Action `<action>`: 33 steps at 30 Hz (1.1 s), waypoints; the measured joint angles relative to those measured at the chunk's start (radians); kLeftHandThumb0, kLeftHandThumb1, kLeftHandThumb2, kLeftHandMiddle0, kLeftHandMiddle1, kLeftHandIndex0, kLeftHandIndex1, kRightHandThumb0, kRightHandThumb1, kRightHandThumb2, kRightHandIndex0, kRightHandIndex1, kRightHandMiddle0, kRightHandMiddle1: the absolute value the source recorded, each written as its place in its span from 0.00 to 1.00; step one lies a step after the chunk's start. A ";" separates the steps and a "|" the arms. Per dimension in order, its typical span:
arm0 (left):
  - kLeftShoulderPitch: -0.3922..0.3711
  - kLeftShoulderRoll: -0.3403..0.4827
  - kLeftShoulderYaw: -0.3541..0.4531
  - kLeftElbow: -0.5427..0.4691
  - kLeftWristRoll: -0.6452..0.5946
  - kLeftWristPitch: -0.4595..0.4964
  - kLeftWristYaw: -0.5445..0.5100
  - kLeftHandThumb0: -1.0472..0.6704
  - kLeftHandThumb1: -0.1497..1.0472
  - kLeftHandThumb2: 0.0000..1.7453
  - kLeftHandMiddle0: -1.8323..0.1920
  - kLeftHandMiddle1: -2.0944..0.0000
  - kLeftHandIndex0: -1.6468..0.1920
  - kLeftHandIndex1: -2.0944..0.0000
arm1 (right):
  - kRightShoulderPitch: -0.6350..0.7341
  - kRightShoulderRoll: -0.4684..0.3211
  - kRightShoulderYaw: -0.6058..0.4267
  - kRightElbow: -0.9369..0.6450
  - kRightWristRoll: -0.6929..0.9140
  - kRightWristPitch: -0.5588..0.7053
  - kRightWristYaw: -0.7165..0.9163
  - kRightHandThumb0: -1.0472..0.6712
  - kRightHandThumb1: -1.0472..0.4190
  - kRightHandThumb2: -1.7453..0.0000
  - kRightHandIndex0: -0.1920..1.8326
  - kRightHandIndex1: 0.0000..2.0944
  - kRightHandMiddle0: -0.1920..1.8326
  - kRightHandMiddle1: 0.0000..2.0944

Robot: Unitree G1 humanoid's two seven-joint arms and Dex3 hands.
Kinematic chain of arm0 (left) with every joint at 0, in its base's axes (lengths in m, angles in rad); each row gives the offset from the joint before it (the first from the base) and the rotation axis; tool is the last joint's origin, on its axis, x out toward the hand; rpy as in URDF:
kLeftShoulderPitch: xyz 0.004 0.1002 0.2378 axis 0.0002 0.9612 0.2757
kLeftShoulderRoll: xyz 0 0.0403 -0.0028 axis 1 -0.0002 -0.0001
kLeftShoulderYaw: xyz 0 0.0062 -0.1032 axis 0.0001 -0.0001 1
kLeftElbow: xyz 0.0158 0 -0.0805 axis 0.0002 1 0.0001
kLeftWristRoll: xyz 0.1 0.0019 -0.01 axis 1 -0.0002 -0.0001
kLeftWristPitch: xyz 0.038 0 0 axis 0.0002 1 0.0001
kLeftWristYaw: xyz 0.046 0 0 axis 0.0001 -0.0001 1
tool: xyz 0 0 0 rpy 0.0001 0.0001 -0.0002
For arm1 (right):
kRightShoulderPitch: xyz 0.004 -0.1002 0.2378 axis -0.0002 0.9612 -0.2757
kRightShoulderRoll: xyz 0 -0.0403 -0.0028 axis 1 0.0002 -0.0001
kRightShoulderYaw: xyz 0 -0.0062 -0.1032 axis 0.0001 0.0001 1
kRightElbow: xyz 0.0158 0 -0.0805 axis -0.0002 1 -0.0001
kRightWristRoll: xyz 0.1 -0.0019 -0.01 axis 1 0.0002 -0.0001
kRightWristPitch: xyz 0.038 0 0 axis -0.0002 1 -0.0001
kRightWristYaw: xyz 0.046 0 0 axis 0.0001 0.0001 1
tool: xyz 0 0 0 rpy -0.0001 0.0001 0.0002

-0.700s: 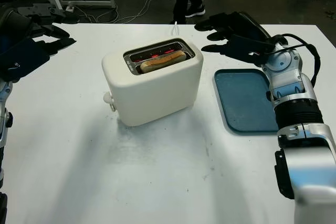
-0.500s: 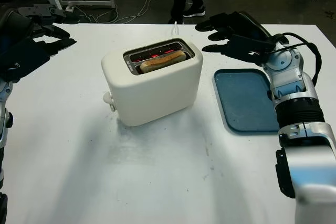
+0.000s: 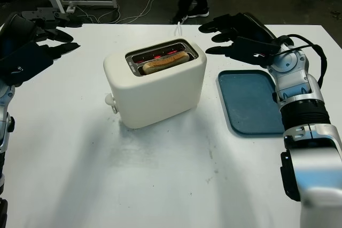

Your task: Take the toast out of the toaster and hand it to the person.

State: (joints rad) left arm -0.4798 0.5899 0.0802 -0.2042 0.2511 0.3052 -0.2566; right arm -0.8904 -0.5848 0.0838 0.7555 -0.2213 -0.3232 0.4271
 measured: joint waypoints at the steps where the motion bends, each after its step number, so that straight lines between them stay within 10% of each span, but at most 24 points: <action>1: 0.000 0.000 0.000 0.000 0.000 -0.001 0.000 0.42 0.89 0.01 0.59 0.67 0.50 0.87 | 0.000 0.000 -0.002 0.000 0.001 -0.005 0.000 0.24 0.10 1.00 0.50 0.02 0.46 0.01; 33: 0.006 0.000 0.003 -0.009 -0.002 0.009 0.000 0.43 0.89 0.00 0.59 0.68 0.48 0.89 | 0.000 0.000 -0.006 -0.012 0.007 0.005 0.004 0.25 0.10 1.00 0.50 0.01 0.46 0.01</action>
State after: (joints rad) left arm -0.4741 0.5898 0.0837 -0.2133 0.2495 0.3138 -0.2567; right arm -0.8904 -0.5846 0.0781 0.7433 -0.2148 -0.3186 0.4313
